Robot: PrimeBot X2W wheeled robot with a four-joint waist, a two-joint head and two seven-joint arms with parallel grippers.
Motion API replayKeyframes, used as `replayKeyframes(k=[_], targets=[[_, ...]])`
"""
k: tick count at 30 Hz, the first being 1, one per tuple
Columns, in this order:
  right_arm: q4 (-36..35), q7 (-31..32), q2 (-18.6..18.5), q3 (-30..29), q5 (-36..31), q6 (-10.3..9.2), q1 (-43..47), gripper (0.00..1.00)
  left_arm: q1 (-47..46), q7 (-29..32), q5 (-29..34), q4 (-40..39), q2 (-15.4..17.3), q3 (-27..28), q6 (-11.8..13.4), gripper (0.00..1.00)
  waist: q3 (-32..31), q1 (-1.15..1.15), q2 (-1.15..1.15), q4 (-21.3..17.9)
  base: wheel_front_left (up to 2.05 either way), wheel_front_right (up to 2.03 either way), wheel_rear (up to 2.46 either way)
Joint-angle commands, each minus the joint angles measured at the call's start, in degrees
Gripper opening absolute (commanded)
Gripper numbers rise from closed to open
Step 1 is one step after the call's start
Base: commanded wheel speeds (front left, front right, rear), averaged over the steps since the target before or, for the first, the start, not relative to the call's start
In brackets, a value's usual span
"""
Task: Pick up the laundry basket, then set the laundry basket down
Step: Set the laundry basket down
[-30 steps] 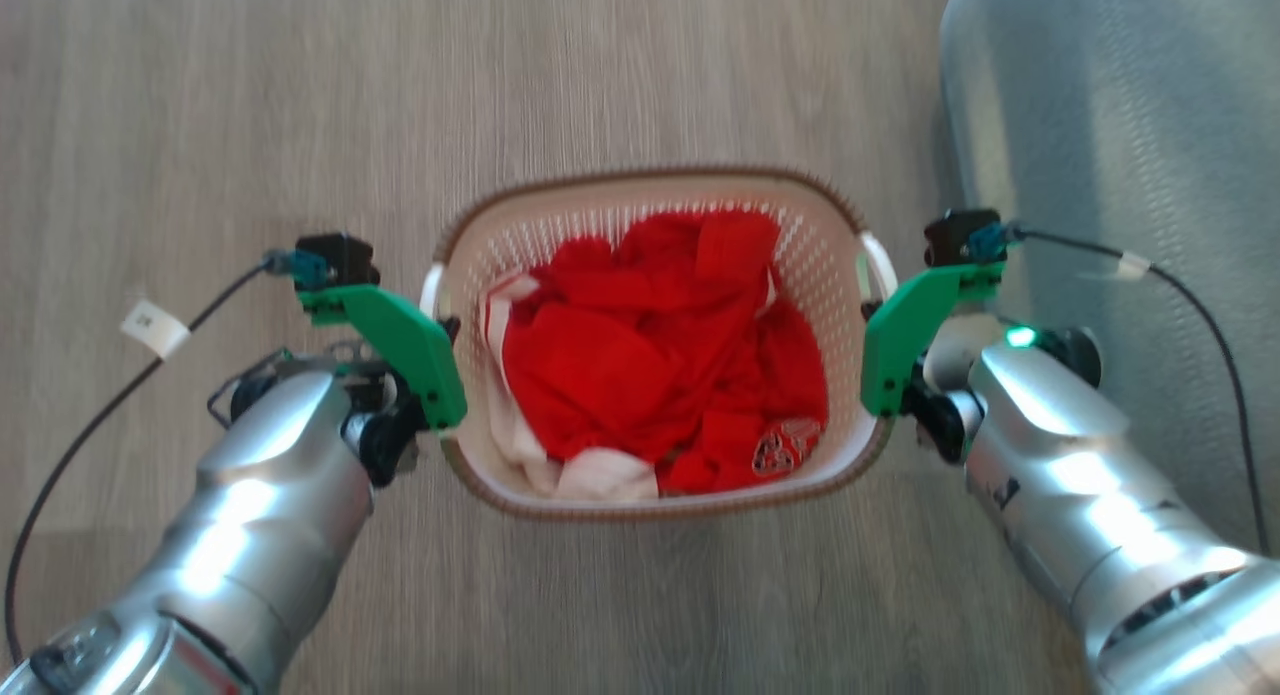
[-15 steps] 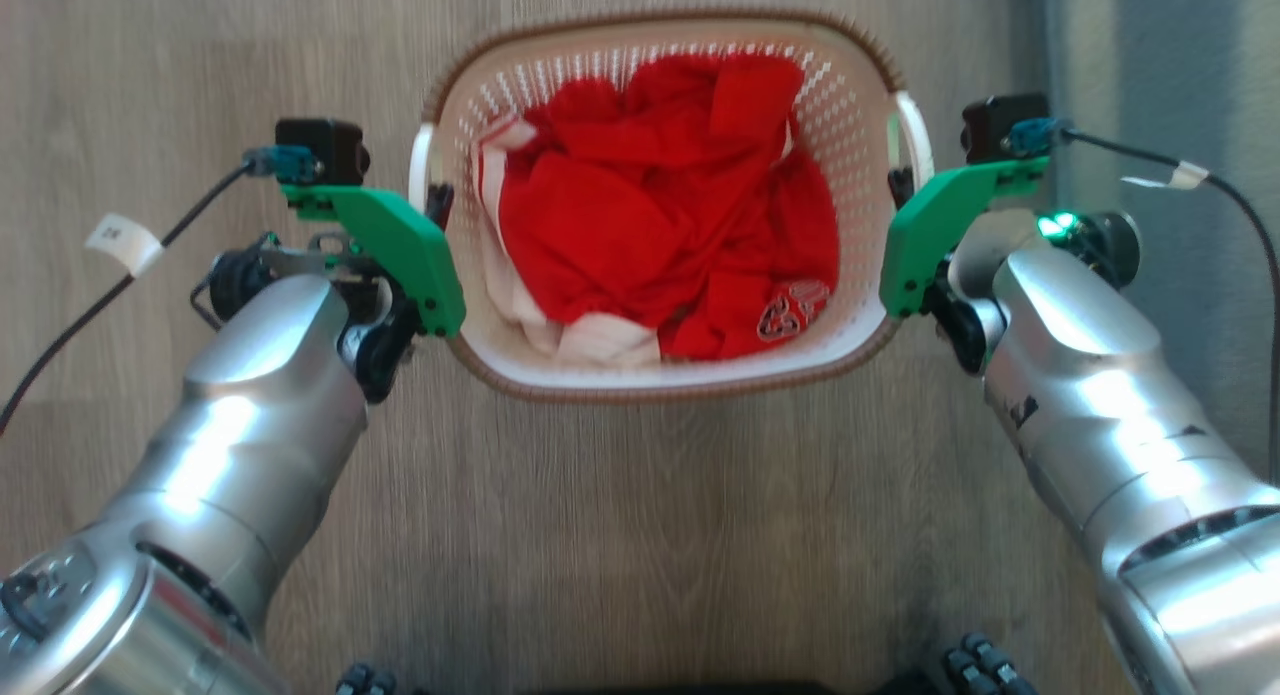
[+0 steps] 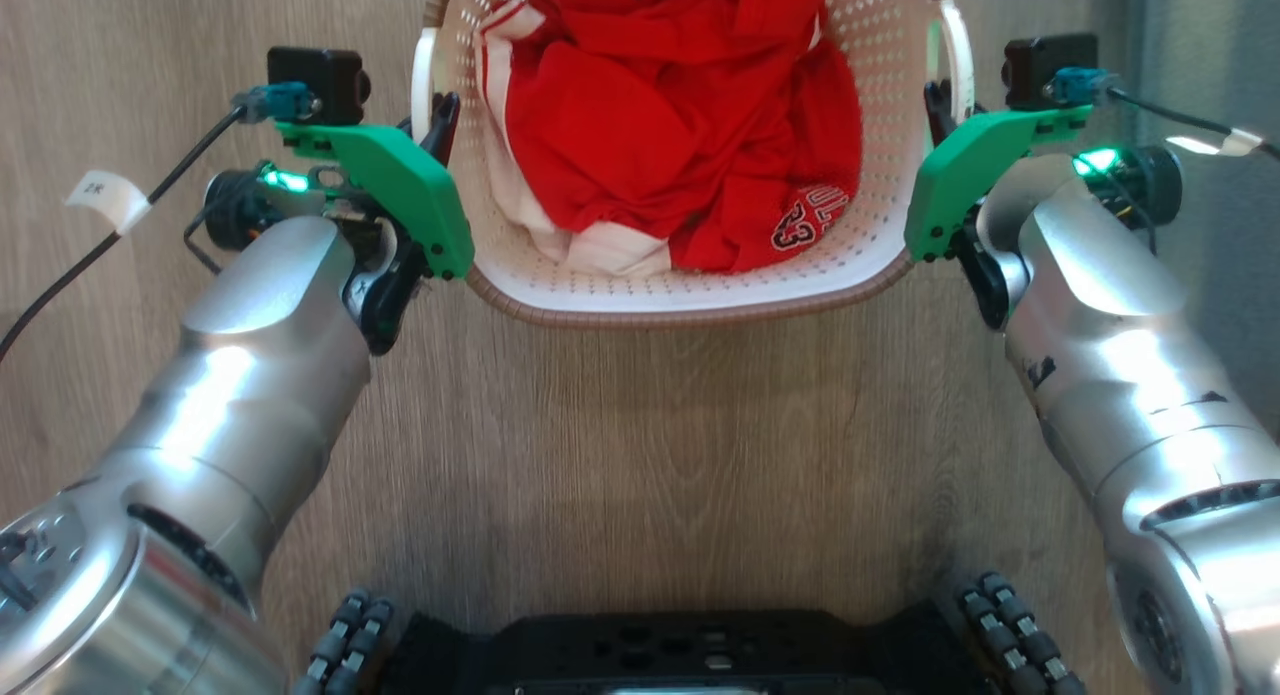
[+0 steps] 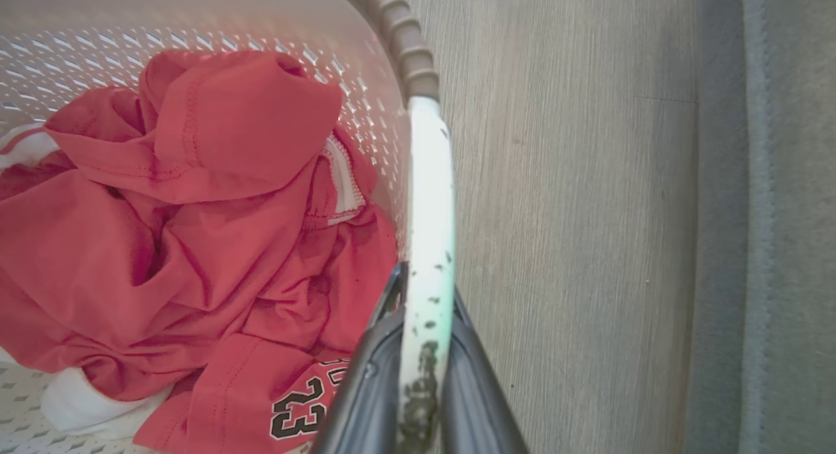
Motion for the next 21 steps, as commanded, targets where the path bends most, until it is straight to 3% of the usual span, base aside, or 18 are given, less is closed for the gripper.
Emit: replayKeyframes(k=[1,21], targets=[[0.09,-0.58,-1.83,-1.08,-1.64,-0.67,1.11,0.0,-1.72,-1.62,0.47,0.96,3.76,1.12,0.57,0.0,1.31,-0.01,0.0,0.35,0.0,0.0,0.0],[0.09,-0.11,-1.27,-13.68,-14.05,-0.67,2.22,0.0,-0.32,-2.14,4.31,-1.71,2.38,4.93,0.57,0.0,4.79,-0.01,0.0,1.35,0.0,0.0,0.0]])
